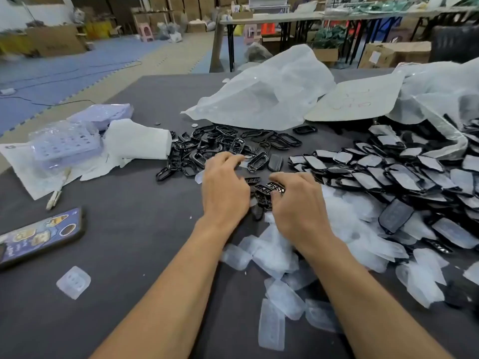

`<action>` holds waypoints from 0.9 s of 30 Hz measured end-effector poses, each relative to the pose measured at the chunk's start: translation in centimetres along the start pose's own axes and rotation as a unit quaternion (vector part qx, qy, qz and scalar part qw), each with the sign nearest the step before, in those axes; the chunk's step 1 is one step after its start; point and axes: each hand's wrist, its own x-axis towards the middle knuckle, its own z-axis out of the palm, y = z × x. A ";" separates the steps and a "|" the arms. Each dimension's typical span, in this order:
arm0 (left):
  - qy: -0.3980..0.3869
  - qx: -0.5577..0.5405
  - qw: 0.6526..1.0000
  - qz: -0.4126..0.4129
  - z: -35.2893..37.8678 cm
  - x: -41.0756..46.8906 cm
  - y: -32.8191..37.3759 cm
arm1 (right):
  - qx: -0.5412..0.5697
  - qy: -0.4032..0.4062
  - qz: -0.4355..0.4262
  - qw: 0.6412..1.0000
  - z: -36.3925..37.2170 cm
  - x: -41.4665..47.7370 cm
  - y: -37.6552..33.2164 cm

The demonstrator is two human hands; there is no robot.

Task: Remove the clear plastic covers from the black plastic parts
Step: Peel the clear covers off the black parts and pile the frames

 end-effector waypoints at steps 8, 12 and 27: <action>-0.130 0.118 0.984 -0.017 1.5 2.7 -2.7 | -0.067 -0.003 -0.045 0.997 1.0 -0.2 0.4; -0.096 0.126 0.987 -0.007 1.1 2.5 -2.8 | -0.026 0.027 -0.030 0.999 0.8 -0.5 0.0; -0.025 -0.515 0.808 -0.286 -2.1 -1.0 0.8 | 0.368 0.117 0.095 0.918 -0.8 0.0 0.8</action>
